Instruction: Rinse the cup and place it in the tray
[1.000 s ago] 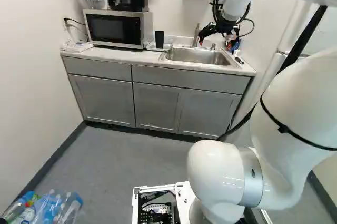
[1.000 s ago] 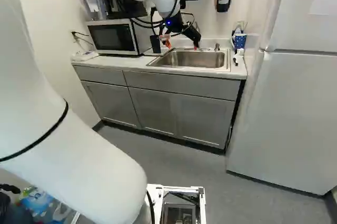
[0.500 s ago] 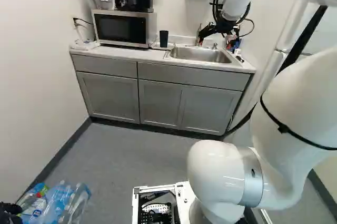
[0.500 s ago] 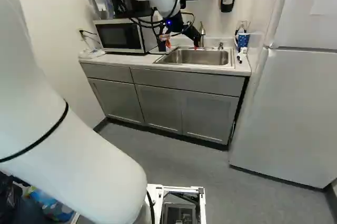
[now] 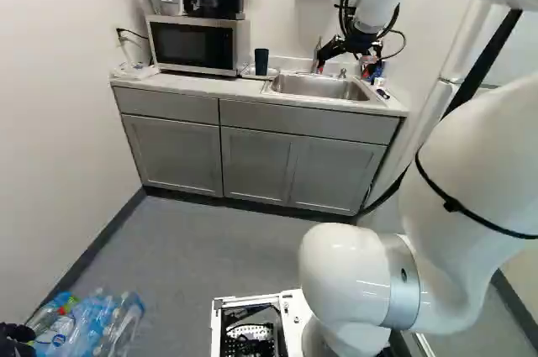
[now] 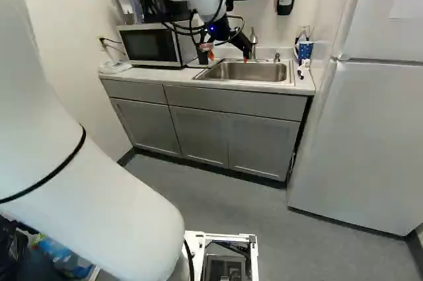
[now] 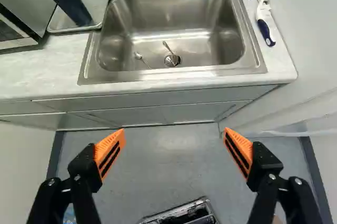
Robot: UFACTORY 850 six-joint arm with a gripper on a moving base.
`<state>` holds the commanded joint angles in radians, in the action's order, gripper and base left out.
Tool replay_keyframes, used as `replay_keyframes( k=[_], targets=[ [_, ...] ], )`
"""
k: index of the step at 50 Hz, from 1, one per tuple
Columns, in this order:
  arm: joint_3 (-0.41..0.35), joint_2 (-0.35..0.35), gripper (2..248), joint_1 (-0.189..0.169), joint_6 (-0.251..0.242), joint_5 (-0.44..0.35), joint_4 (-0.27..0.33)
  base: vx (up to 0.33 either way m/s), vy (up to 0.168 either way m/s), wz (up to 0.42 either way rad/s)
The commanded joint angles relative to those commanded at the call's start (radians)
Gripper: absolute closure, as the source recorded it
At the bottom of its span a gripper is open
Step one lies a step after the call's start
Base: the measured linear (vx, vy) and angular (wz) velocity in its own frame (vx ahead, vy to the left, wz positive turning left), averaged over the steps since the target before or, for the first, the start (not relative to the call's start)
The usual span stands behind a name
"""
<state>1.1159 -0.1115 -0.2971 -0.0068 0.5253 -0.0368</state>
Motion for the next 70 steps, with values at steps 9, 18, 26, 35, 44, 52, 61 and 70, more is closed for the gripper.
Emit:
replay_keyframes(
  k=[9,18,26,35,44,52,61,70],
  targets=[
    [-0.011,-0.002,3,0.003,0.0,-0.015,0.0,0.0,0.0,0.0],
    [-0.028,-0.005,3,0.008,0.0,-0.038,0.001,0.0,0.0,0.0],
    [-0.049,-0.008,3,0.014,0.0,-0.066,0.002,0.0,0.0,0.0],
    [-0.079,-0.013,3,0.023,0.001,-0.107,0.003,0.0,0.0,0.0],
    [-0.115,-0.019,3,0.033,0.001,-0.156,0.004,0.0,0.0,0.0],
    [-0.153,-0.025,3,0.044,0.001,-0.208,0.005,0.0,0.0,0.0],
    [-0.202,-0.033,3,0.058,0.001,-0.275,0.007,0.0,0.0,0.0],
    [-0.259,-0.042,3,0.075,0.002,-0.352,0.009,0.0,0.0,0.0]
  ],
)
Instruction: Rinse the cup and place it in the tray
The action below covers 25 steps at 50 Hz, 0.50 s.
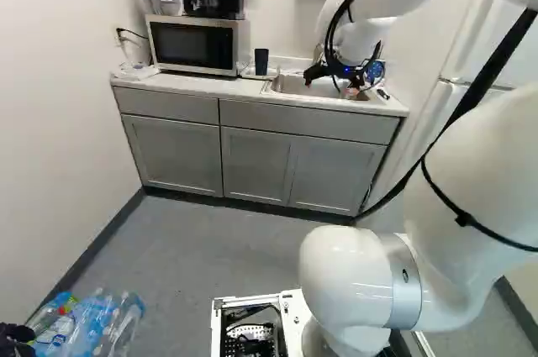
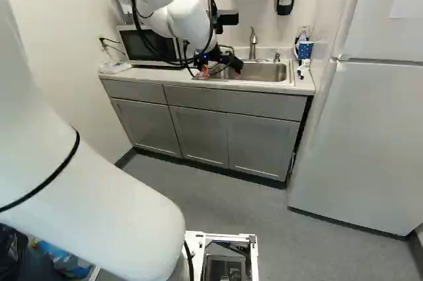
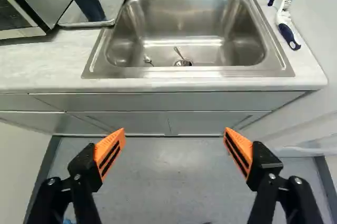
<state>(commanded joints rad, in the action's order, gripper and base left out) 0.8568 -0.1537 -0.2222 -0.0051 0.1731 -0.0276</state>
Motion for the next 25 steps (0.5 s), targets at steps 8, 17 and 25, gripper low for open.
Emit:
replay_keyframes(
  k=[8,17,25],
  targets=[
    [-0.055,-0.009,3,0.016,0.0,-0.075,0.002,0.0,0.0,0.0],
    [-0.124,-0.02,3,0.036,0.001,-0.168,0.004,0.0,0.0,0.0],
    [-0.19,-0.031,3,0.055,0.001,-0.258,0.007,0.0,0.0,0.0]
  ],
)
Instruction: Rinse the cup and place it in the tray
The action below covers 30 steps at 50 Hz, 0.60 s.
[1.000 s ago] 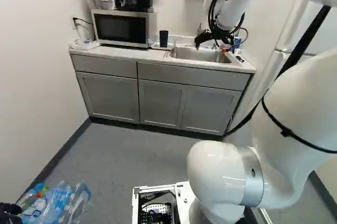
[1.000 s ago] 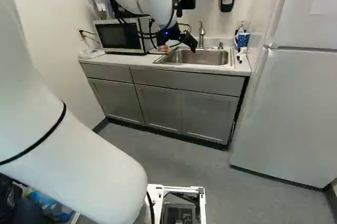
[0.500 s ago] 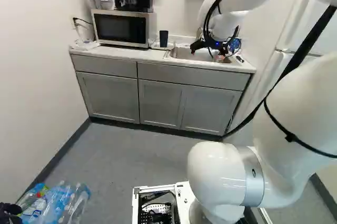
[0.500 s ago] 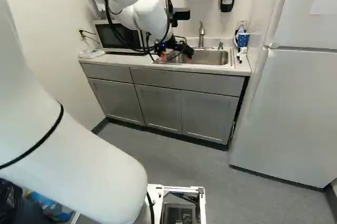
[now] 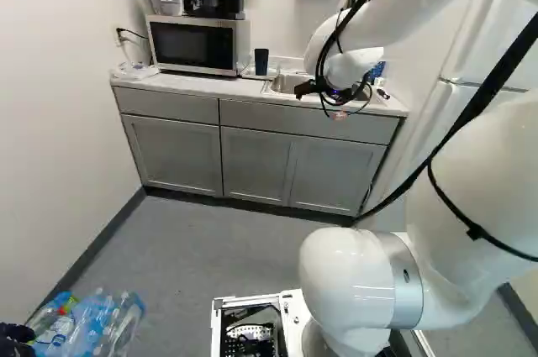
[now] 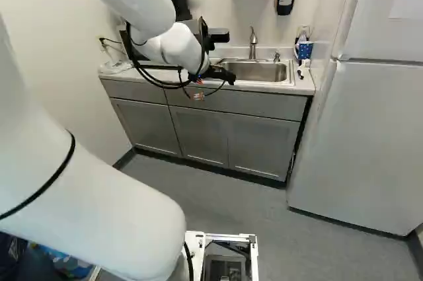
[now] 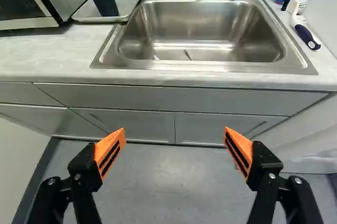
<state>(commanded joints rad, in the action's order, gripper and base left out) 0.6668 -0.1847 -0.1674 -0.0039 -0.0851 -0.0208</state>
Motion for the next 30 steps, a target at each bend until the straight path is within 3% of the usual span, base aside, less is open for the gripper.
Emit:
replay_keyframes(
  k=[30],
  targets=[
    [-0.254,-0.041,3,0.073,0.002,-0.345,0.009,0.0,0.0,0.0]
  ],
)
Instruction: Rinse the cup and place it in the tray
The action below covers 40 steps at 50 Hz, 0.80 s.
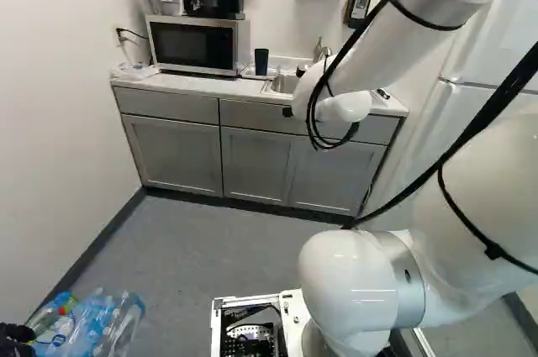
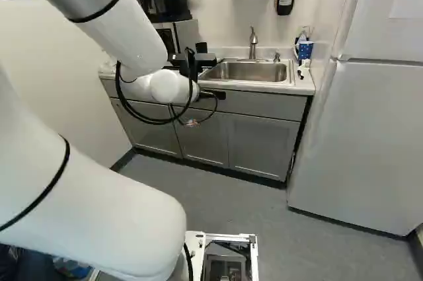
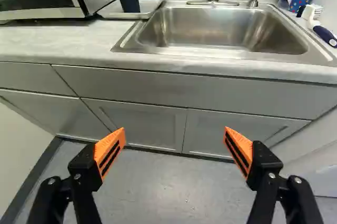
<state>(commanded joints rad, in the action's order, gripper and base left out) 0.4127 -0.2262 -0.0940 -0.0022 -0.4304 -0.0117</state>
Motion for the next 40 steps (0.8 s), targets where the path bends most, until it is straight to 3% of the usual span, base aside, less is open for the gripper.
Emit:
replay_keyframes(
  k=[21,40],
  targets=[
    [-0.137,-0.022,3,0.039,0.001,-0.186,0.005,0.0,0.0,0.0],
    [-0.227,-0.037,3,0.065,0.002,-0.308,0.008,0.0,0.0,0.0]
  ],
)
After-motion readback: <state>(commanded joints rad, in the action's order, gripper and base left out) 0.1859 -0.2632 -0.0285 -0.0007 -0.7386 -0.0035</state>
